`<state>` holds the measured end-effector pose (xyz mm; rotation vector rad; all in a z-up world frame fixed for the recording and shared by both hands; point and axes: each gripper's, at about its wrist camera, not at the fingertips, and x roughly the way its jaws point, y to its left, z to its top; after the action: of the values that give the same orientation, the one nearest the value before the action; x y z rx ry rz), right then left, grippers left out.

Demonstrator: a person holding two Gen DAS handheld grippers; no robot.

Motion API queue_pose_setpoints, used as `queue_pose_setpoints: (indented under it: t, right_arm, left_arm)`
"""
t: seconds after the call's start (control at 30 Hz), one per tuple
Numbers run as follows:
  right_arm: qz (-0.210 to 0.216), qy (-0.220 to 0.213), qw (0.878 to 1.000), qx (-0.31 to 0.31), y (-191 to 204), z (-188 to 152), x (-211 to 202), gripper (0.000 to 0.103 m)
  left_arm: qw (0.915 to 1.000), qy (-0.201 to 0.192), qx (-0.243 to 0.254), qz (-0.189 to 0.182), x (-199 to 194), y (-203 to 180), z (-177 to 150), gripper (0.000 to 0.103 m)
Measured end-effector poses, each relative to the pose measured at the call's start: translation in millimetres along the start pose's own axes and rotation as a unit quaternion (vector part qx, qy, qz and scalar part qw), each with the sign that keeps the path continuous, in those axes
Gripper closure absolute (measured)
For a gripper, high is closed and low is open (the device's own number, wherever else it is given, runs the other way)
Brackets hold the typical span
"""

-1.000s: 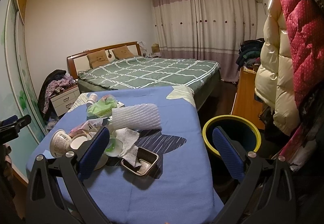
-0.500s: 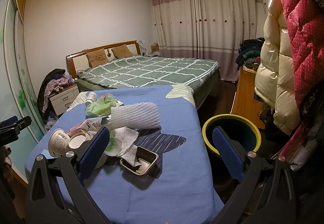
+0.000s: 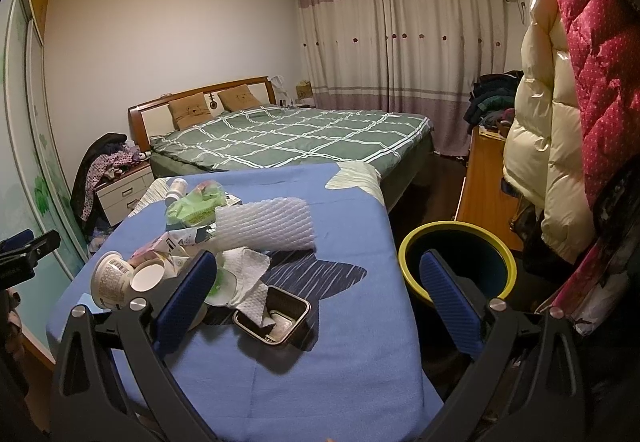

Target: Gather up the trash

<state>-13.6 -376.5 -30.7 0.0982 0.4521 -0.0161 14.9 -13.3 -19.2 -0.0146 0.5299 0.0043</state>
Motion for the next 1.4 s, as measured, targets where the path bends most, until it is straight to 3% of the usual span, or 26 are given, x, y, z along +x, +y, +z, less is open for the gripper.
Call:
queue_pose_setpoints:
  t: [0.9, 1.4]
  right_arm:
    - [-0.004, 0.006, 1.0, 0.001, -3, -3, 8, 0.006]
    - [0.034, 0.077, 0.996, -0.031, 34, -14, 96, 0.006]
  left_arm:
    - [1.0, 0.01, 0.001, 0.0, 11, -2, -4, 0.004]
    - [0.9995, 0.029, -0.006, 0.008, 43, 6, 2, 0.004]
